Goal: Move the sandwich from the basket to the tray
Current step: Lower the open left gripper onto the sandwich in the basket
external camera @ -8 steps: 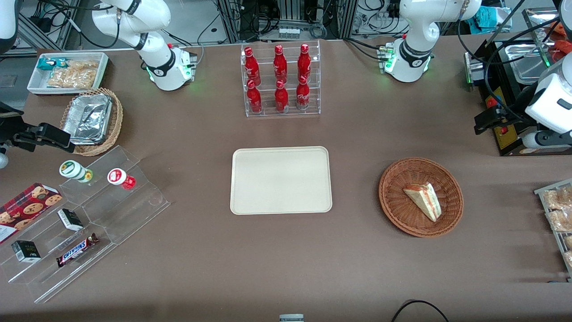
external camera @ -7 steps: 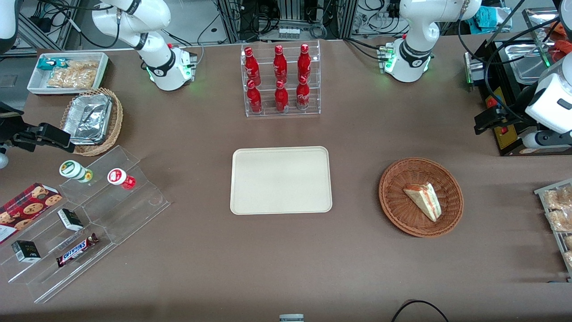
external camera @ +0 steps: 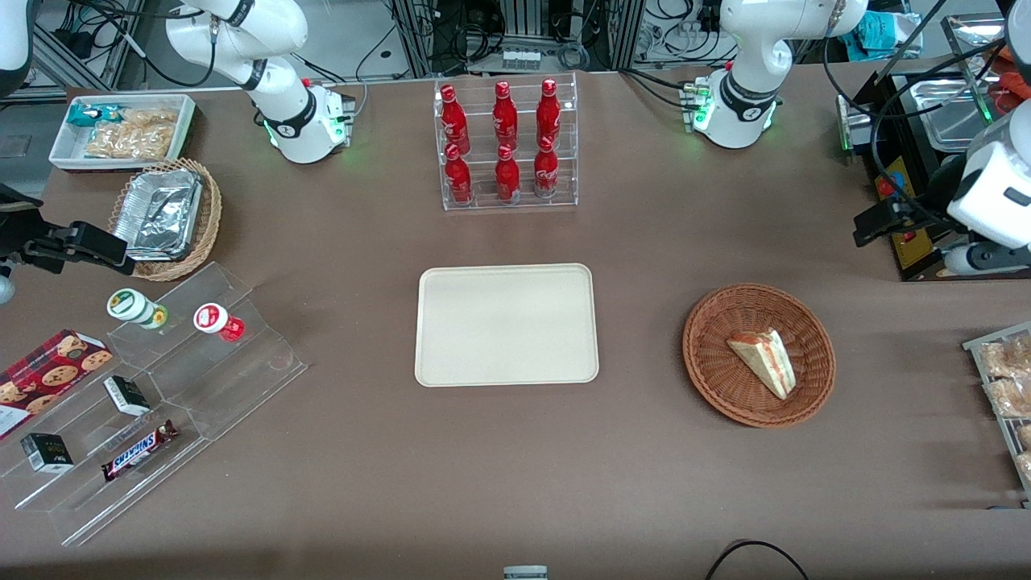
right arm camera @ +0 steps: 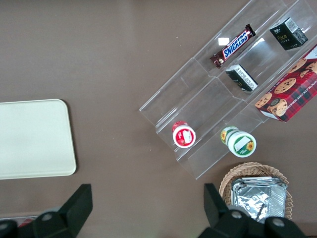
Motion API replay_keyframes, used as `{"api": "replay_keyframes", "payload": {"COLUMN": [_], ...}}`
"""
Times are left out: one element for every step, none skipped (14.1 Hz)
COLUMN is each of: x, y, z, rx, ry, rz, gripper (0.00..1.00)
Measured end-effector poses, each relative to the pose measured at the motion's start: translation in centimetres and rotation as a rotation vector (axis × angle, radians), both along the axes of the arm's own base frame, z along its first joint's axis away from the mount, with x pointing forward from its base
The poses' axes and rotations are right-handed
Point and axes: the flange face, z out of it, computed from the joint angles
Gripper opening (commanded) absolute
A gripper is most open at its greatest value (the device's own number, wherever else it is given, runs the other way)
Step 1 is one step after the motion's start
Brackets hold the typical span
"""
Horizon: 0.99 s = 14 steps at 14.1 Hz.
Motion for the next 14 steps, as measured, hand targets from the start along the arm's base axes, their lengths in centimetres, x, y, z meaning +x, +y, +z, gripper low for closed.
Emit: {"api": "replay_keyframes", "payload": {"x": [0.6,1.4,2.4,3.6,4.7,5.7,6.5,7.1,7.6,7.9,8.2,8.3,8.3,8.2], "y": [0.0,0.0,-0.1,-0.1,-0.2,-0.2,-0.3,-0.3,-0.3,-0.4,-0.5,-0.6,-0.7,-0.7], "z": [-1.5,-3.7,-6.0,-8.6,-11.4,-14.2,-16.9,-19.5,-21.7,-23.6,-25.3,-26.7,-28.0,-29.4], "rx": [0.009,0.021,0.032,0.041,0.045,0.048,0.051,0.054,0.058,0.062,0.066,0.071,0.073,0.072], "ry": [0.027,0.061,0.085,0.096,0.097,0.093,0.085,0.078,0.076,0.074,0.074,0.079,0.081,0.073], "rz": [0.054,0.113,0.167,0.211,0.242,0.267,0.297,0.332,0.364,0.392,0.42,0.443,0.458,0.469], "gripper": [1.0,1.0,1.0,1.0,1.0,1.0,1.0,1.0,1.0,1.0,1.0,1.0,1.0,1.0]}}
